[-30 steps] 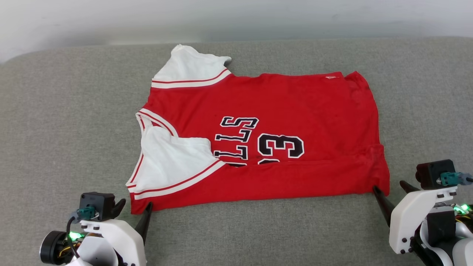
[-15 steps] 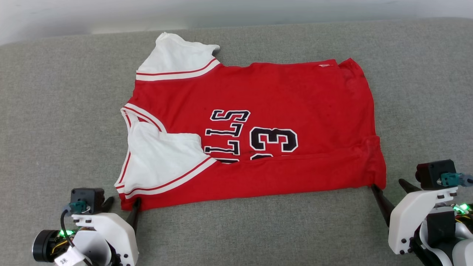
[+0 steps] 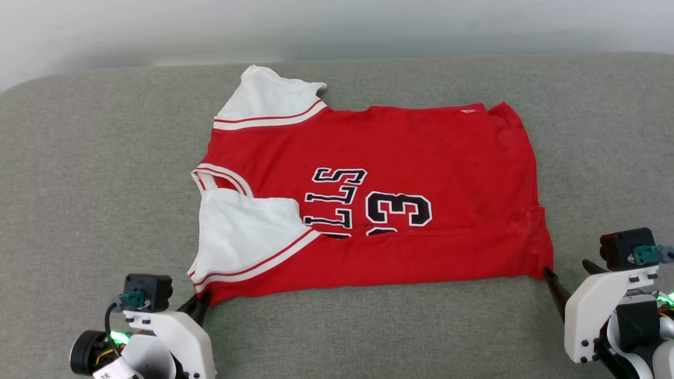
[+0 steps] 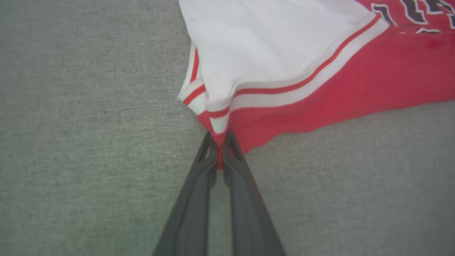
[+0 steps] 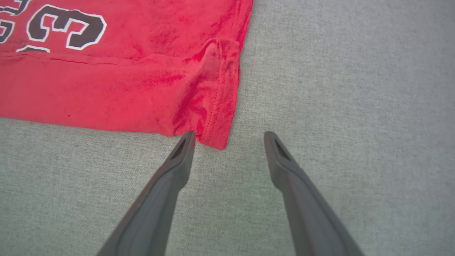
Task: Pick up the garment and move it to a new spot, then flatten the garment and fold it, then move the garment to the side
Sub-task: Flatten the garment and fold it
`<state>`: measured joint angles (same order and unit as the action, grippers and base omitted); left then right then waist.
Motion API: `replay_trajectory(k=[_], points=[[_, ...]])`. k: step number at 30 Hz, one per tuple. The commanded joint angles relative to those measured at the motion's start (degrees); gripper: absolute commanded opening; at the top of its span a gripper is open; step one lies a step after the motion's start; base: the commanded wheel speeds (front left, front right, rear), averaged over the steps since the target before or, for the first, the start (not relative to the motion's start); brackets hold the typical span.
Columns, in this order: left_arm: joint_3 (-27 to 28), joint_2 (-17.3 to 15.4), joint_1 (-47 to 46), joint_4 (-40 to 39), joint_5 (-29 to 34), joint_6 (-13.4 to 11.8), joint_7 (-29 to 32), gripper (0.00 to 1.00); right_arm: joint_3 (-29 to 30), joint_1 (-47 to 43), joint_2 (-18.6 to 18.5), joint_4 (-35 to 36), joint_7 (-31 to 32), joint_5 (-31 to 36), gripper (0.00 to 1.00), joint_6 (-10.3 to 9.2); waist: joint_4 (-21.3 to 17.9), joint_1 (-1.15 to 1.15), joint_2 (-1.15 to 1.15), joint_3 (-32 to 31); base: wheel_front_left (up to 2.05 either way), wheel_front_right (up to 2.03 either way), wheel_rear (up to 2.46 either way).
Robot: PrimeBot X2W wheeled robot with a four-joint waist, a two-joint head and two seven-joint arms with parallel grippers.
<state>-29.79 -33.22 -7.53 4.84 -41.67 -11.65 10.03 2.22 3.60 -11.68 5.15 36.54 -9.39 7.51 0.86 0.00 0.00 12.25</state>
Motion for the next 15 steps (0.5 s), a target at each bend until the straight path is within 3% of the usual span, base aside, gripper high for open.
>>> replay_trajectory(k=[1,15], points=[[0.1,0.0,0.0,-0.6,0.1,-0.2,-0.3,0.0,0.1,0.6,-0.3,-0.2,0.2,0.2,1.0,-0.04,0.4,0.0,0.0,-0.3,0.0,0.0,0.0],[0.2,-2.3,0.0,-12.7,2.7,-3.0,0.1,0.0,2.1,4.5,0.9,-8.9,2.9,3.7,1.0,-0.03,4.2,0.0,0.0,1.8,0.0,0.0,0.0]])
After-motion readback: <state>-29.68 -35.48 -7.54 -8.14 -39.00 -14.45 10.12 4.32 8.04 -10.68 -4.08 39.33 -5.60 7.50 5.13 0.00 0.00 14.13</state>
